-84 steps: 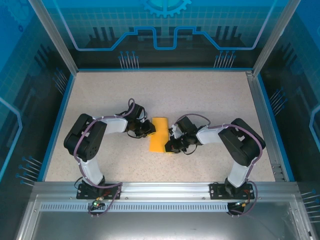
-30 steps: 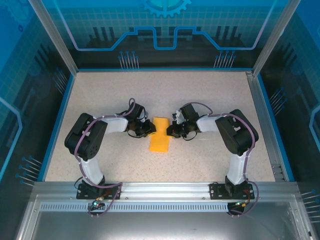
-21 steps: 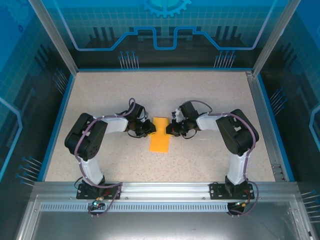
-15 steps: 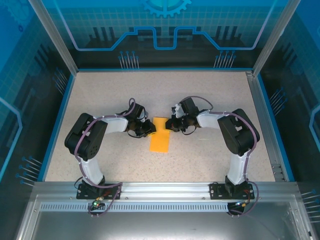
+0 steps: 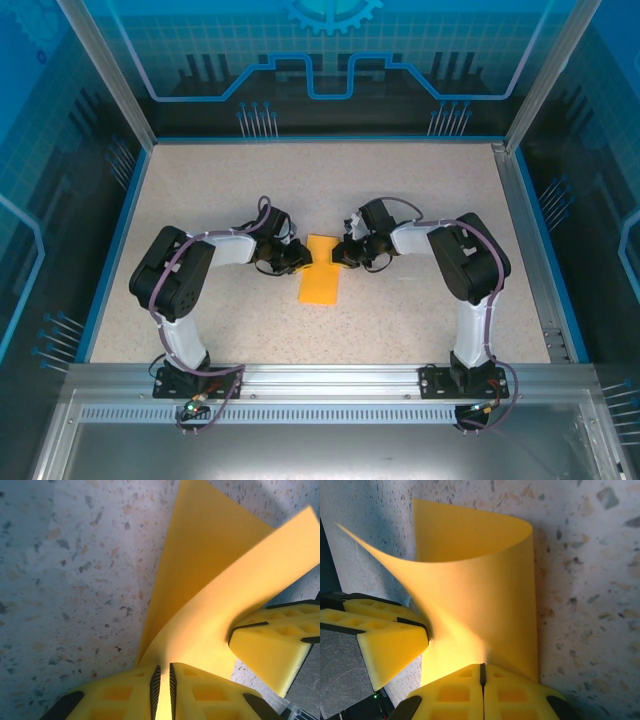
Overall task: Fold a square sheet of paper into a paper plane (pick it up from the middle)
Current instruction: Fold the square sheet of paper in half at the center of the table.
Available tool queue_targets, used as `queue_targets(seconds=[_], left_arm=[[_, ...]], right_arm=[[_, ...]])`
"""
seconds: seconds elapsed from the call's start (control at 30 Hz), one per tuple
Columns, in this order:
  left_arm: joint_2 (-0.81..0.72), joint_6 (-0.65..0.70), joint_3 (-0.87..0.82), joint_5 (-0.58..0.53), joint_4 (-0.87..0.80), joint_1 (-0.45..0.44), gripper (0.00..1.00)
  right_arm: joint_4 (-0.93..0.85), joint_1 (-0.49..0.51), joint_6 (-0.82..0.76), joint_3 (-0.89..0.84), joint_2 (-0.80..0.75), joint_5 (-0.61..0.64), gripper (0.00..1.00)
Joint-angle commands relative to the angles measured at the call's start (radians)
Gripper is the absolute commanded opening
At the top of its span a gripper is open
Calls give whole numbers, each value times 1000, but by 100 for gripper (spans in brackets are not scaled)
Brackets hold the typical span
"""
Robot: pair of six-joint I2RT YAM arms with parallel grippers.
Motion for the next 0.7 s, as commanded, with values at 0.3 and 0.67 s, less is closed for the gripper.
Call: queue_targets(seconds=[0.3,0.67], left_arm=[[75,24,-21,-80,-93,-8,19],[78,27,-20,-80,-97,-6,19]], right_arm=[[-46,-36,-34,66,10,-4,6],[-59,-36,-46,71,56,18,6]])
